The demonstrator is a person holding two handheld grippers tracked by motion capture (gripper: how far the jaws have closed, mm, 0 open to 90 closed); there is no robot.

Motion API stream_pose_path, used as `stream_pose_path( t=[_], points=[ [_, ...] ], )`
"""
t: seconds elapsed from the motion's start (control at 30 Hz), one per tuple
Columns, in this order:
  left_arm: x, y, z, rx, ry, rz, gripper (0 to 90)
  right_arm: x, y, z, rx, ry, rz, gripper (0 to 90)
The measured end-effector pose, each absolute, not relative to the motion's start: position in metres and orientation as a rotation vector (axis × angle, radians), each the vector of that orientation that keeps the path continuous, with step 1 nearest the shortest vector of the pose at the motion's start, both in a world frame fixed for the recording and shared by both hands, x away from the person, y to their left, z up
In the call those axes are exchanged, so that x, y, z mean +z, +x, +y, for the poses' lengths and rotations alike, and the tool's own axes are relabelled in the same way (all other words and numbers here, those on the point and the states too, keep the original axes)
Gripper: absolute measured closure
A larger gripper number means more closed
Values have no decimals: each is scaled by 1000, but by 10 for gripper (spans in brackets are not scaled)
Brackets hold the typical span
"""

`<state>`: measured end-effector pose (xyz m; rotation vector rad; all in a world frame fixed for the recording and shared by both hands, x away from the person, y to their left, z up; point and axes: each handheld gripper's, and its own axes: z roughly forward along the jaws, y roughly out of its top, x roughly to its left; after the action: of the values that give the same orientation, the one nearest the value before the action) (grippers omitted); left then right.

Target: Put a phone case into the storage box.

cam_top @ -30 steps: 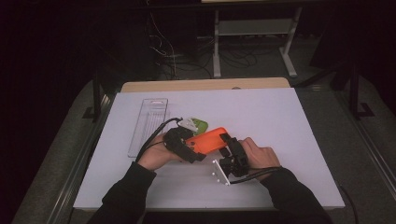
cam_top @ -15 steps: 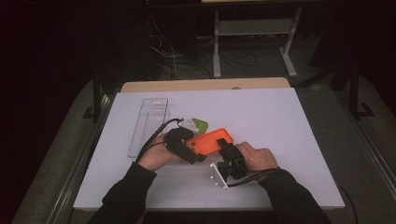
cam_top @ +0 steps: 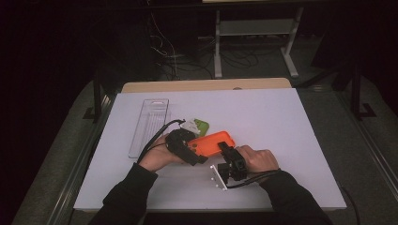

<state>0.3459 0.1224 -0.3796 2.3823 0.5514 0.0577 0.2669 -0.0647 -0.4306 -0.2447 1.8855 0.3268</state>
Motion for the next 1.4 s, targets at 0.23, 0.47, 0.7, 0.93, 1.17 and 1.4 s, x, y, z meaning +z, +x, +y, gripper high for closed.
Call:
stream_pose_path(
  t=[0.23,0.47,0.7,0.93,1.17,1.4],
  points=[
    [-373,349,134,59,2350,583,0,-433,269,-68,306,-217,1892,778],
    [-371,350,144,52,2314,592,0,-429,277,-80,327,-142,1944,778],
    [-369,351,149,78,2316,574,0,-423,286,-92,434,34,2014,778],
    [-369,352,150,77,2302,596,0,-416,293,-101,559,173,2080,777],
    [-369,354,151,80,2350,577,0,-410,296,-106,724,349,2131,778],
    [-370,353,150,75,2328,620,0,-405,302,-112,838,468,2179,778]
  ],
)
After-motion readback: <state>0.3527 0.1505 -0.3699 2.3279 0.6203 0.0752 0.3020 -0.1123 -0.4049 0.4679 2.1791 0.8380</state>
